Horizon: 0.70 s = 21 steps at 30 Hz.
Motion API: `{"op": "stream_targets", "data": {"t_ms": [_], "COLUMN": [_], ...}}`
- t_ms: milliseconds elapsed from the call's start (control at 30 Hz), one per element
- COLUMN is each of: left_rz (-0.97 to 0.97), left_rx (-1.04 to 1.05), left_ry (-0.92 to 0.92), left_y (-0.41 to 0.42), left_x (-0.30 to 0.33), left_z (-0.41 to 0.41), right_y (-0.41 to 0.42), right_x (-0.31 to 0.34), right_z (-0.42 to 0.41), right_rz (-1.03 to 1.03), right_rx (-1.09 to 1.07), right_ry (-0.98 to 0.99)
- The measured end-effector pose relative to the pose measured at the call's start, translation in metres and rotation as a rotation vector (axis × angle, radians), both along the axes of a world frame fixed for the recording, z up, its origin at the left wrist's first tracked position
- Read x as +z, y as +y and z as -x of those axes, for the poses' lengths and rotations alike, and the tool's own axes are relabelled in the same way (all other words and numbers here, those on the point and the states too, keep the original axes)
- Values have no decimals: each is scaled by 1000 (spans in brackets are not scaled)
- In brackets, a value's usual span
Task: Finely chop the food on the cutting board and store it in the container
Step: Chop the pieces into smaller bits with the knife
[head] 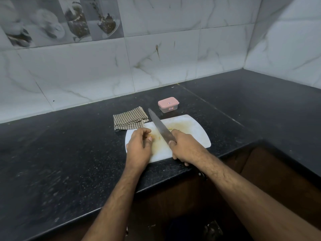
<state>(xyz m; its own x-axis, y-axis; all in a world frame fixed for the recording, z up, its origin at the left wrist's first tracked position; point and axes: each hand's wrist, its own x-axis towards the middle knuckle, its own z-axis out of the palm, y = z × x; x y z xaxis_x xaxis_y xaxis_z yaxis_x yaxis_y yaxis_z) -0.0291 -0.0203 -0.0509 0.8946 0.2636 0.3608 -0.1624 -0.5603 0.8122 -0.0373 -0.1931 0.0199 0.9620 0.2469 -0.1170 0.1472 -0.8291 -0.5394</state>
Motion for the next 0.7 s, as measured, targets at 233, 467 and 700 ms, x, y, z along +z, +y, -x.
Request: {"op": "stream_targets", "data": {"t_ms": [233,467,700], "left_rz": [-47,-94,-88], "left_rx": [19,1,-16], "left_ry": [-37,-50,-21], "left_y": [-1,-1,-1], "left_x": [3,5,4], "left_z": [1,2,1], "right_y": [15,-3,-8], "right_x": [7,11,6], "right_z": [-1,-2,6], "right_rz": [298,407,332], "right_rx": [64,-18,-37], "right_ry": [-92,-177,-194]}}
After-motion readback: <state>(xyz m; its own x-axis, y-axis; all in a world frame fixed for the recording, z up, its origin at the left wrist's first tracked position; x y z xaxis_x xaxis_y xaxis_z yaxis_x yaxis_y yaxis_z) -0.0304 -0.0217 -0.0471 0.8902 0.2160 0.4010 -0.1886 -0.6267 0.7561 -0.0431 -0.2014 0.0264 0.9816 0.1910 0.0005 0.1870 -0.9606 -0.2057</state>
